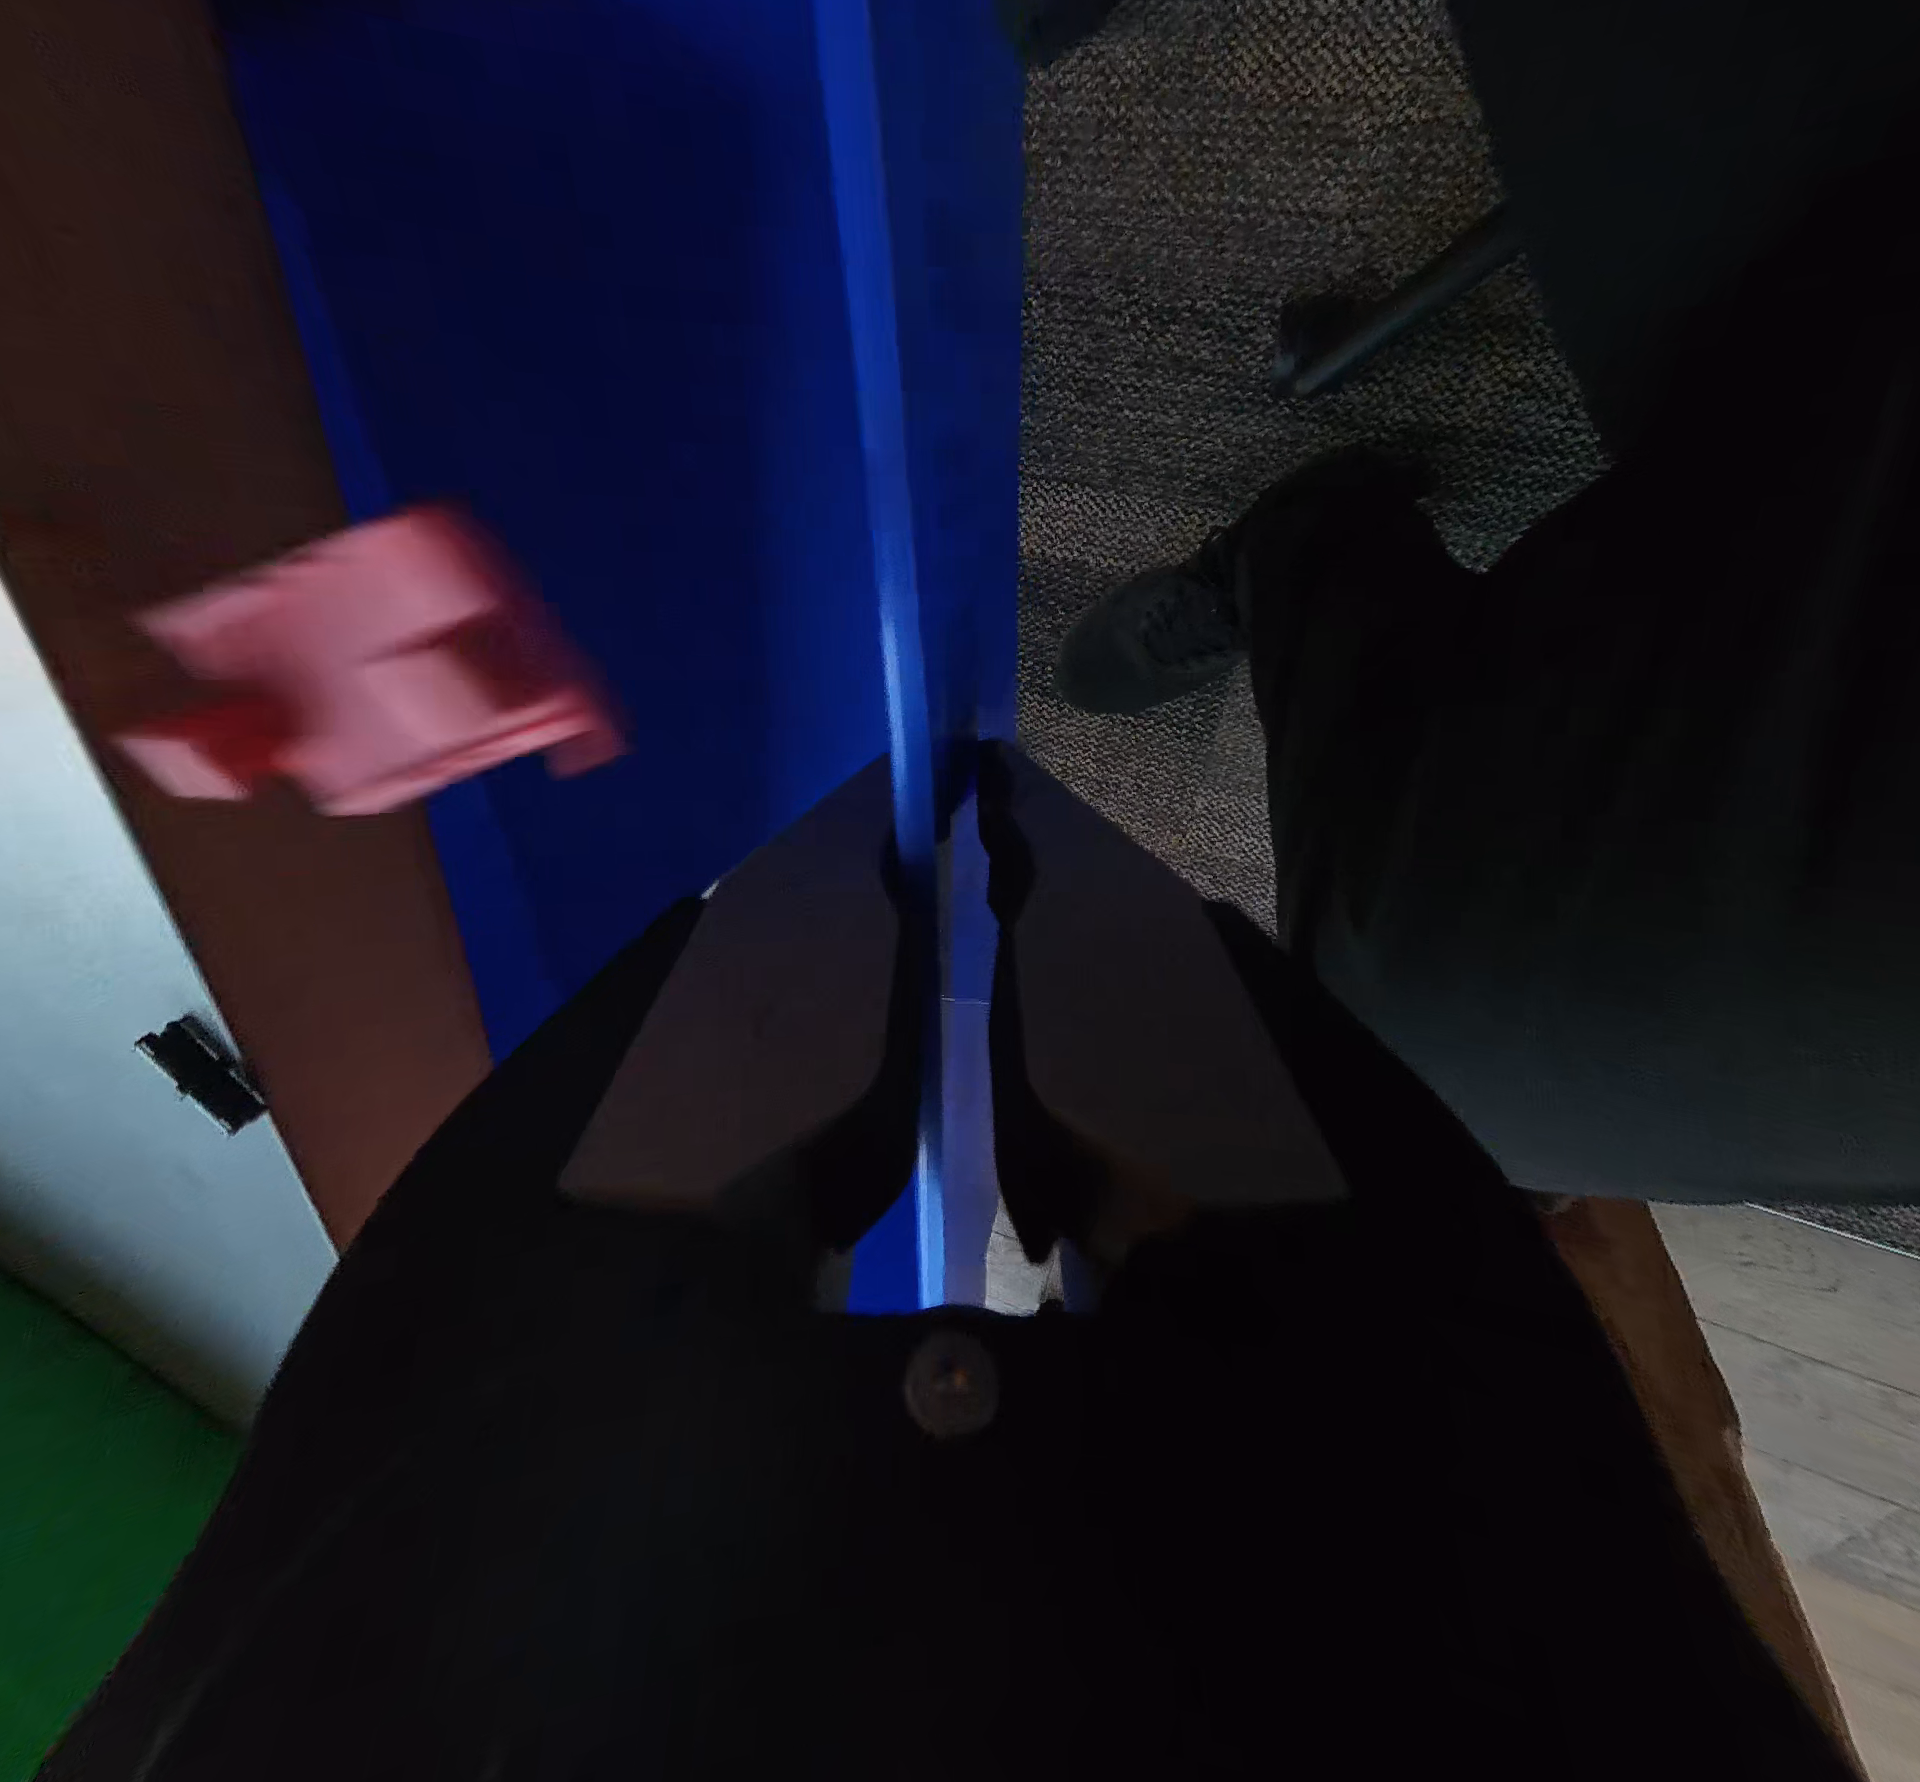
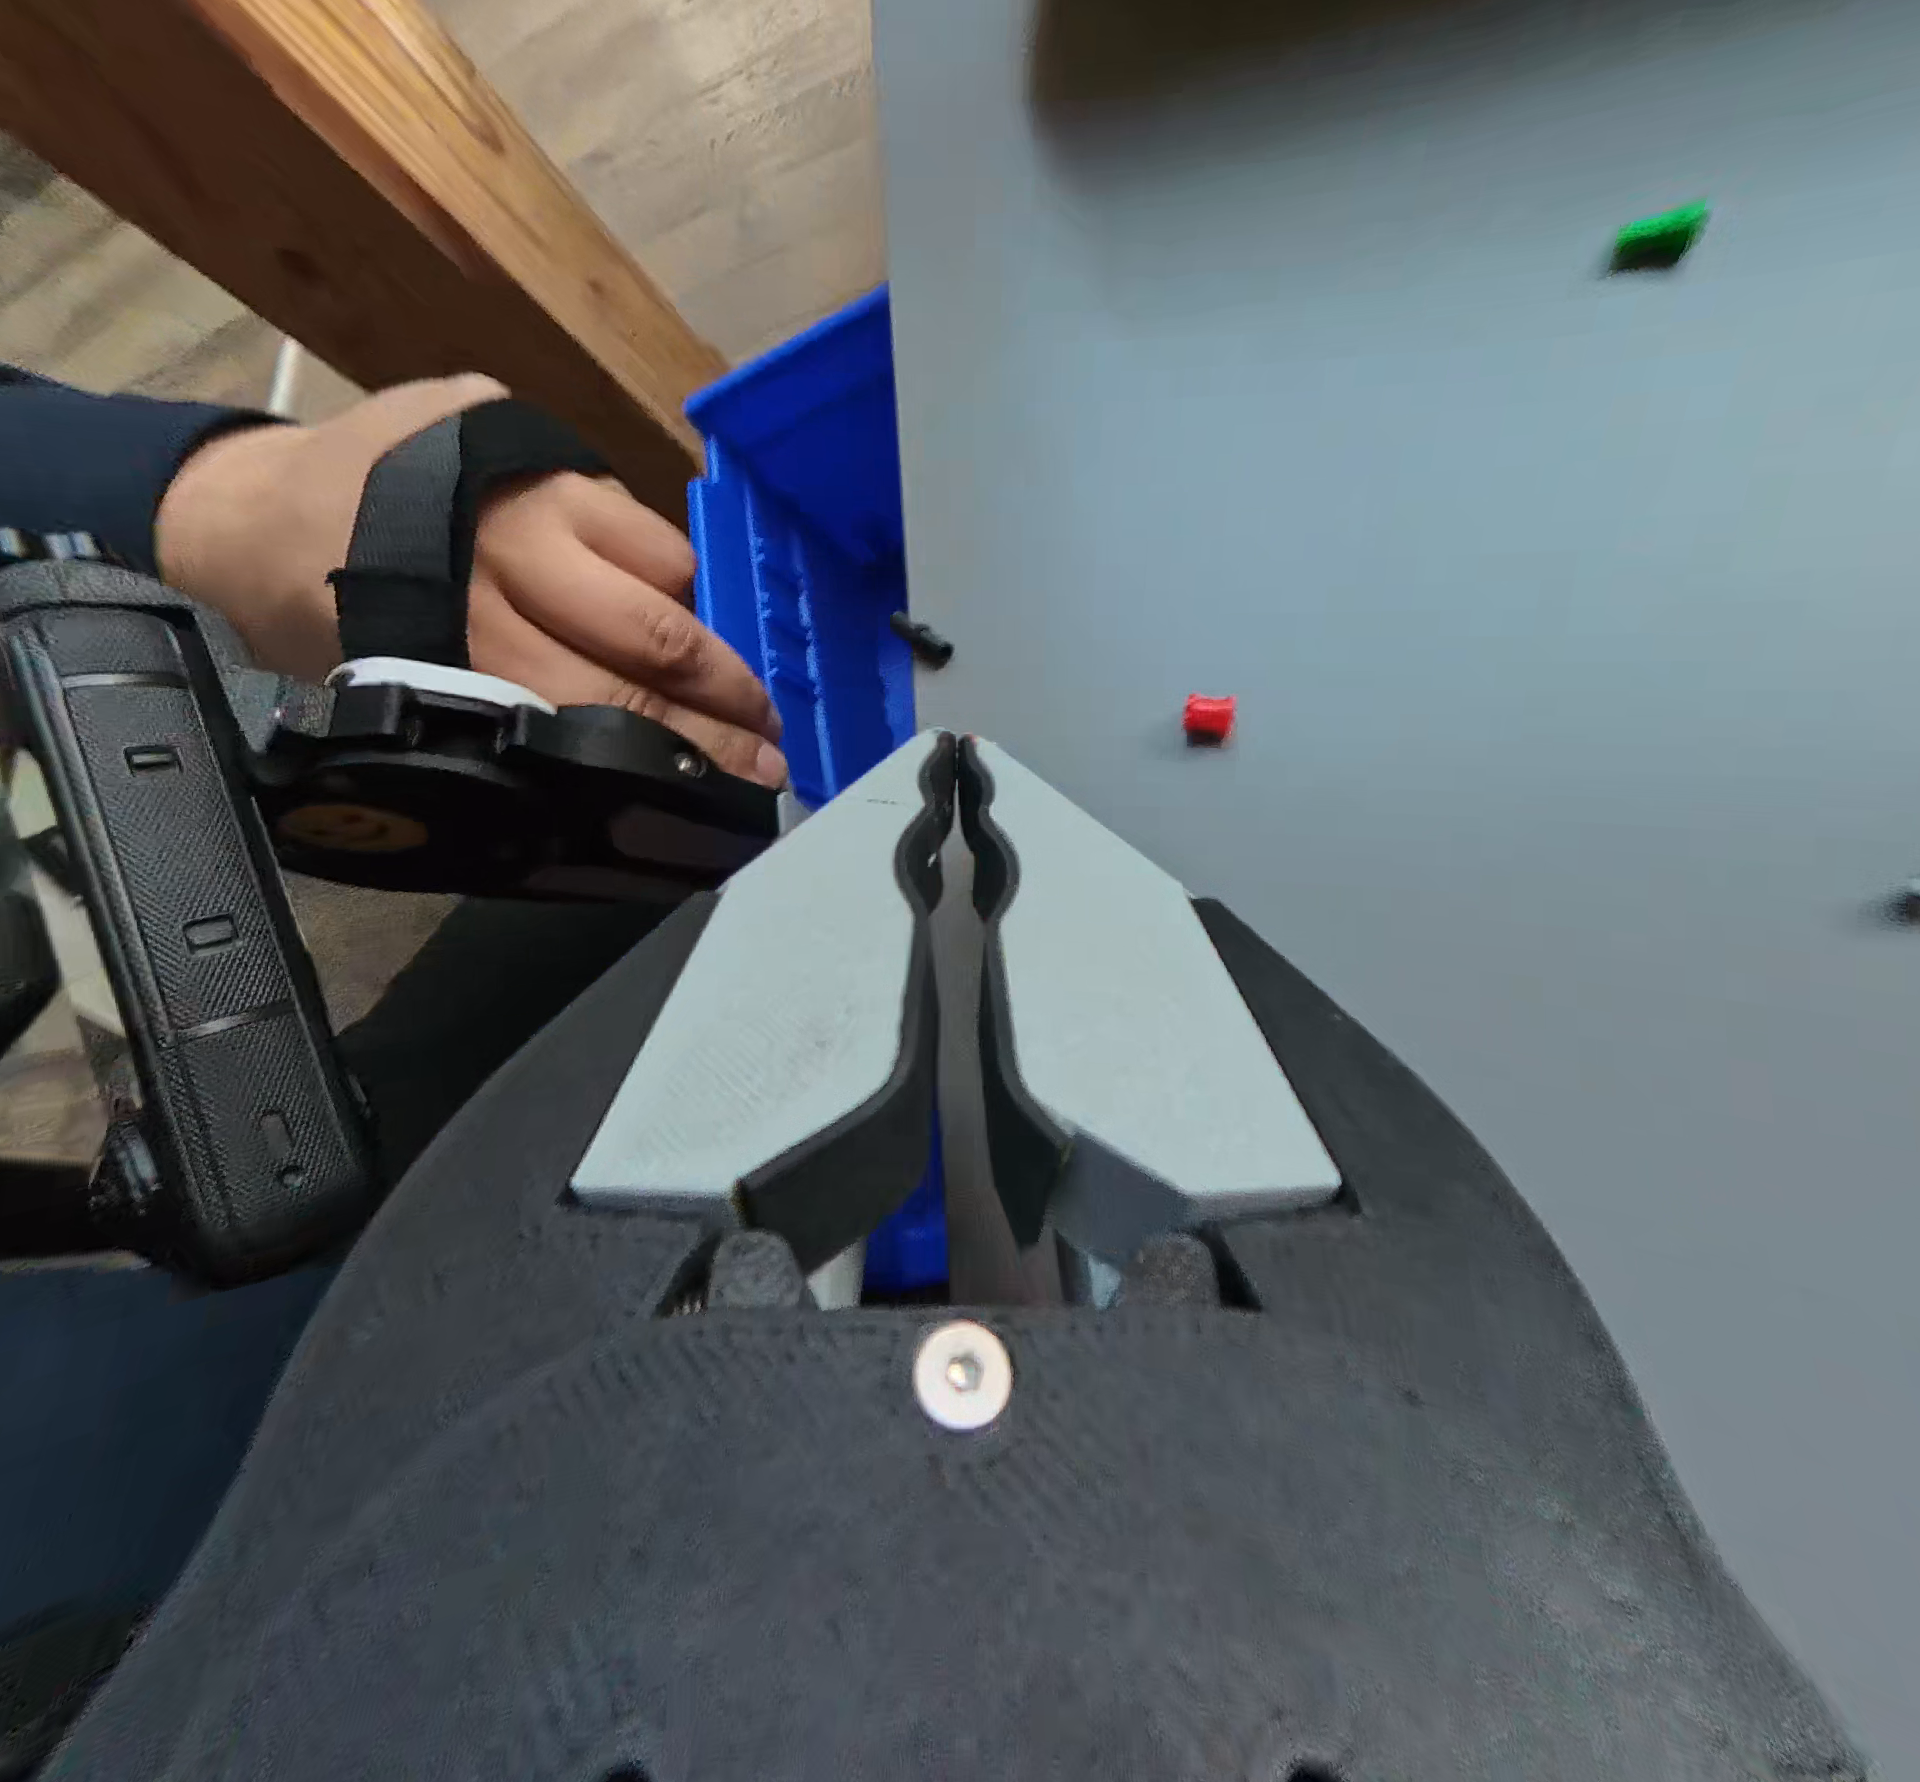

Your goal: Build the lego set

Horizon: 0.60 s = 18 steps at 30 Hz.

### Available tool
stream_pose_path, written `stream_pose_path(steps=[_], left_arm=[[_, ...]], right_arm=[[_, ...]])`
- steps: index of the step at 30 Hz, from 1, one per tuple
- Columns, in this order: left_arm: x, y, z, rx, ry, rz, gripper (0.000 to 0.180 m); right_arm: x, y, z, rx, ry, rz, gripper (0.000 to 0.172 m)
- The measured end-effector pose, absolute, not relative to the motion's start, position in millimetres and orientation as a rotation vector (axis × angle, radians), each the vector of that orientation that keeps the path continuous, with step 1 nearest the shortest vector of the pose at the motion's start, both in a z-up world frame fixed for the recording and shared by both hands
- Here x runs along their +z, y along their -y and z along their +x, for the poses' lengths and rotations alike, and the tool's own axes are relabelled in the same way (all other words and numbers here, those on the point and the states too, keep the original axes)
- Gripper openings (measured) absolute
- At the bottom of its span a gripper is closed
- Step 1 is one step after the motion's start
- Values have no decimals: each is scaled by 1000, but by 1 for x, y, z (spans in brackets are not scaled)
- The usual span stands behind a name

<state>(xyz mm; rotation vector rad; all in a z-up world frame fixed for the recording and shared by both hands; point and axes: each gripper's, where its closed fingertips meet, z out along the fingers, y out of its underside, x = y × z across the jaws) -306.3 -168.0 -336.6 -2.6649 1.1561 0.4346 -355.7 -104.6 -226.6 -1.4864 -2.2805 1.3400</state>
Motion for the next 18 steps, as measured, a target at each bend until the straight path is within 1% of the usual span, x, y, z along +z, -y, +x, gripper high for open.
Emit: stream_pose_path(steps=[2, 3, 5, 6, 8, 10, 14, 18], left_arm=[[-336, 168, -304, 426, -1142, -2662, 1], [-336, 168, -304, 424, -1138, -2660, 1], [-337, 168, -304, 428, -1140, -2660, 0], [-338, 167, -304, 436, -1144, -2658, 0], [-340, 166, -305, 446, -1142, -2660, 1], [-340, 165, -305, 446, -1136, -2659, 0], [-341, 164, -303, 432, -1125, -2655, 1], [-342, 163, -303, 432, -1137, -2654, 1]], right_arm=[[-212, 71, -370, 1276, 2137, -1484, 0], [-210, 41, -378, 1175, 2039, -1511, 0], [-215, -18, -387, 970, 1860, -1609, 0], [-219, -29, -388, 978, 1830, -1674, 0], [-230, -42, -388, 964, 1808, -1791, 0], [-237, -54, -390, 891, 1776, -1812, 0], [-243, -70, -390, 883, 1711, -1846, 0], [-242, -57, -390, 1026, 1767, -1852, 0]])
